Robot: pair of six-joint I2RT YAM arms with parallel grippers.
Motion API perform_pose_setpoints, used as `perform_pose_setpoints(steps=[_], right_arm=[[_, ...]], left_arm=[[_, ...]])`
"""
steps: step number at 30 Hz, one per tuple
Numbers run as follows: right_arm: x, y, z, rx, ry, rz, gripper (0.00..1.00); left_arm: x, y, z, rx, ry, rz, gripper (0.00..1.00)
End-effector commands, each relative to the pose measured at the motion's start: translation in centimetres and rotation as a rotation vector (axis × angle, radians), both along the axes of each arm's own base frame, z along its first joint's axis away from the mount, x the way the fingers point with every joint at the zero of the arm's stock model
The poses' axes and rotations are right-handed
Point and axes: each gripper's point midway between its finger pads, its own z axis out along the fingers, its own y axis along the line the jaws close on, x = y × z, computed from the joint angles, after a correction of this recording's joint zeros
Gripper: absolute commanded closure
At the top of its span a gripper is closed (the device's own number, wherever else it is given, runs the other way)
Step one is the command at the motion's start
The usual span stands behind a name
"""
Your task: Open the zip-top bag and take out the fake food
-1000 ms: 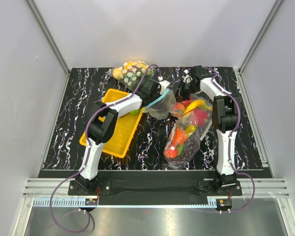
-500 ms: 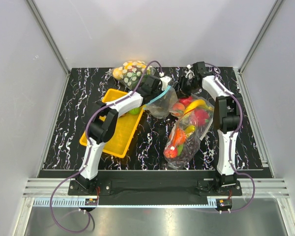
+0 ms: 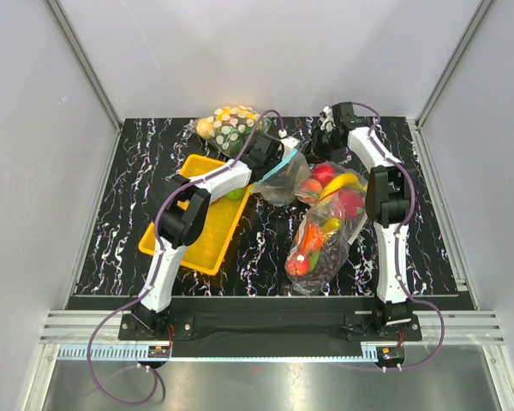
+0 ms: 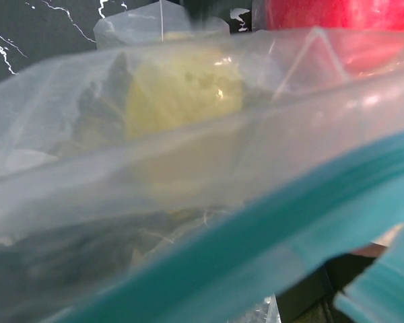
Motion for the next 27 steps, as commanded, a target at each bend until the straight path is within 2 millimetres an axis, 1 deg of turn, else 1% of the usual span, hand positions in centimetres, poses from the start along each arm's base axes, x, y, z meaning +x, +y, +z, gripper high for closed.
perform_pose_setpoints(steps=[1,2,4,5,9,11,14,15,16,17,18,19,20,21,22,24,25,26,27], right_arm=[[-1.3,0.6,-2.6,-0.080,0.049,0.042,0.78],[-1.7,0.5,-3.4,-0.106,0.054,0.054,0.79],[-2.2,0.6,-3.6,-0.112,0.060,0.062,0.80],[-2.7,0.6,-4.0,-0.114,0.075,0.065,0.80],[-3.5,1.2,-4.1,-0.105,0.079,0.084,0.82],[-3.6,1.5,-3.8,-0.102,0.073,0.087,0.82],[-3.6,1.5,-3.7,-0.102,0.072,0.089,0.82],[-3.6,1.6,-3.6,-0.103,0.069,0.091,0.81],[-3.5,1.6,-3.3,-0.100,0.064,0.087,0.80],[-3.4,1.5,-3.3,-0.097,0.062,0.085,0.80],[-3.4,1.6,-3.0,-0.096,0.056,0.086,0.80],[-3.4,1.7,-2.8,-0.094,0.052,0.087,0.78],[-3.4,1.6,-2.6,-0.095,0.046,0.087,0.78],[-3.3,1.4,-2.0,-0.095,0.033,0.085,0.74],[-3.4,1.4,-1.9,-0.101,0.029,0.089,0.73],[-3.4,0.8,-1.3,-0.112,0.013,0.088,0.69],[-3.2,0.5,-0.3,-0.111,-0.008,0.082,0.68],[-3.3,0.1,-0.1,-0.112,-0.011,0.077,0.64],[-3.1,-0.7,1.4,-0.106,-0.038,0.063,0.62]], left_arm=[[1.6,-0.5,1.4,-0.022,-0.057,0.006,0.26],[1.6,-0.5,1.5,-0.022,-0.057,0.007,0.26],[1.6,-0.5,1.4,-0.023,-0.055,0.006,0.26],[1.5,-0.5,1.2,-0.023,-0.050,0.003,0.26],[1.3,-0.6,0.9,-0.023,-0.044,-0.004,0.26],[1.2,-0.5,0.7,-0.020,-0.037,-0.008,0.26],[0.2,-0.4,0.0,-0.006,-0.011,-0.031,0.31],[0.0,-0.2,0.2,-0.002,-0.011,-0.034,0.43],[-0.3,0.0,0.0,0.002,-0.011,-0.035,0.50],[-1.0,0.7,-1.0,0.017,0.007,-0.034,0.58],[-1.1,0.6,-0.4,0.006,-0.006,-0.041,0.67],[-1.3,0.8,-0.4,0.007,-0.005,-0.041,0.77],[-1.9,0.9,-0.6,0.007,0.011,-0.050,0.81],[-2.0,0.9,0.3,-0.003,0.003,-0.055,0.87],[-2.3,1.0,0.5,-0.004,0.002,-0.056,0.90],[-2.5,1.3,1.2,-0.008,-0.008,-0.052,0.93],[-2.6,1.4,2.5,-0.020,-0.028,-0.051,0.97],[-2.6,1.4,3.2,-0.028,-0.038,-0.052,0.98],[-2.9,1.3,3.6,-0.037,-0.041,-0.060,0.98]])
